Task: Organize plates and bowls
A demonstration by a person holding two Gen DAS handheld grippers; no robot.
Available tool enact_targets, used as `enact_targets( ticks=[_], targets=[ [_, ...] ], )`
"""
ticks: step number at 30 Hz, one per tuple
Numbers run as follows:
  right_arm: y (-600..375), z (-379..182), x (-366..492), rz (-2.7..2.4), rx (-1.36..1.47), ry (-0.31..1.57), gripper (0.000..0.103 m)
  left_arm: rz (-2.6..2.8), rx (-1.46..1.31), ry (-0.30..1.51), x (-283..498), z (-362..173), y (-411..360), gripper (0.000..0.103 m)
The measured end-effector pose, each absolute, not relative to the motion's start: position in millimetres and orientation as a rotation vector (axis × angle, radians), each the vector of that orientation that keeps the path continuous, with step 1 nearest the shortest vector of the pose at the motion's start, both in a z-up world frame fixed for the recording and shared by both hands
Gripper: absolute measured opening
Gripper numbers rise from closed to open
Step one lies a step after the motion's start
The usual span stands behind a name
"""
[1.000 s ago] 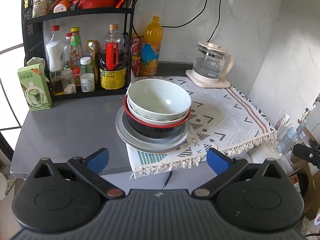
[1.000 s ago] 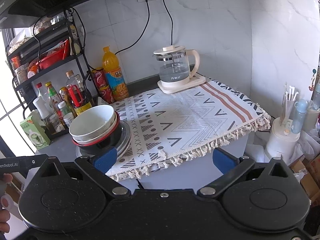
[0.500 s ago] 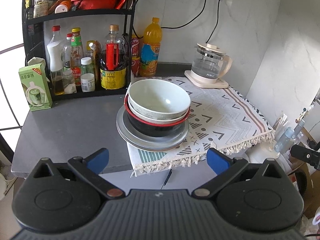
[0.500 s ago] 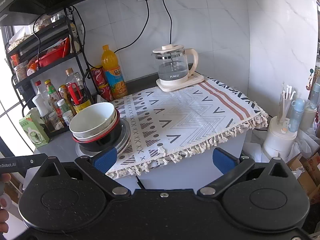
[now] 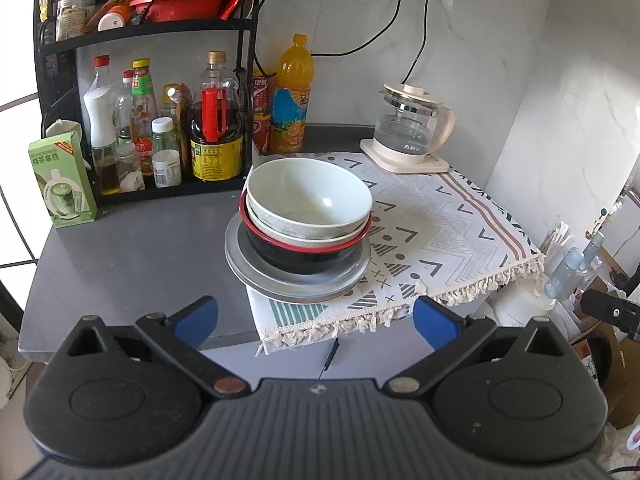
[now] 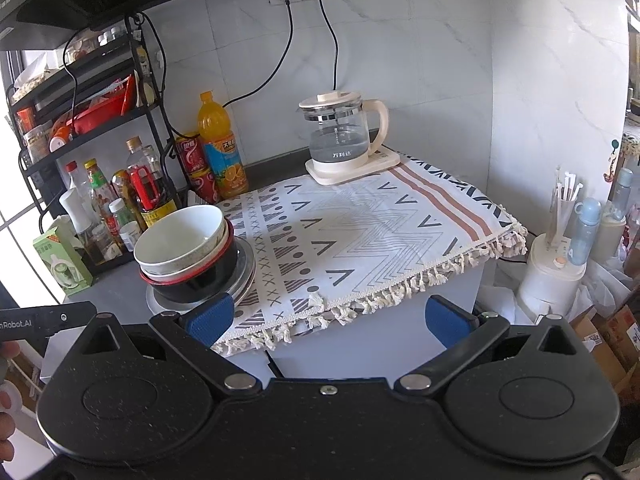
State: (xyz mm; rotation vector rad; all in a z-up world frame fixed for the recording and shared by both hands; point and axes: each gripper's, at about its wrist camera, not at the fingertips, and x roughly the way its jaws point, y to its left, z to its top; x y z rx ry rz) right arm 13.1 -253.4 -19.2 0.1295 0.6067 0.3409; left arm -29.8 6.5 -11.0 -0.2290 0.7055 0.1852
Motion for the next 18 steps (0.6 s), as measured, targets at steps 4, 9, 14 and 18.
enact_targets(
  ticks=[4, 9, 14, 18],
  targets=[
    [-252.1, -18.7, 9.7, 0.338, 0.133, 0.607, 0.103, 0.176, -0.217, 0.702, -30.6, -8.6, 6.3, 0.103],
    [-251.4, -17.7, 4.9, 0.332, 0.126, 0.598, 0.103, 0.169, -0.211, 0.711, -32.6, -9.5, 7.6, 0.103],
    [-250.5, -17.7, 1.3, 0.328, 0.124, 0.601, 0.103, 0.159, -0.201, 0.711, -36.6, -9.7, 7.2, 0.103],
    [-249.8, -18.0, 0.0, 0.326, 0.124, 0.61, 0.103, 0.156, -0.2, 0.715, -38.7, -9.9, 7.1, 0.103]
  ],
)
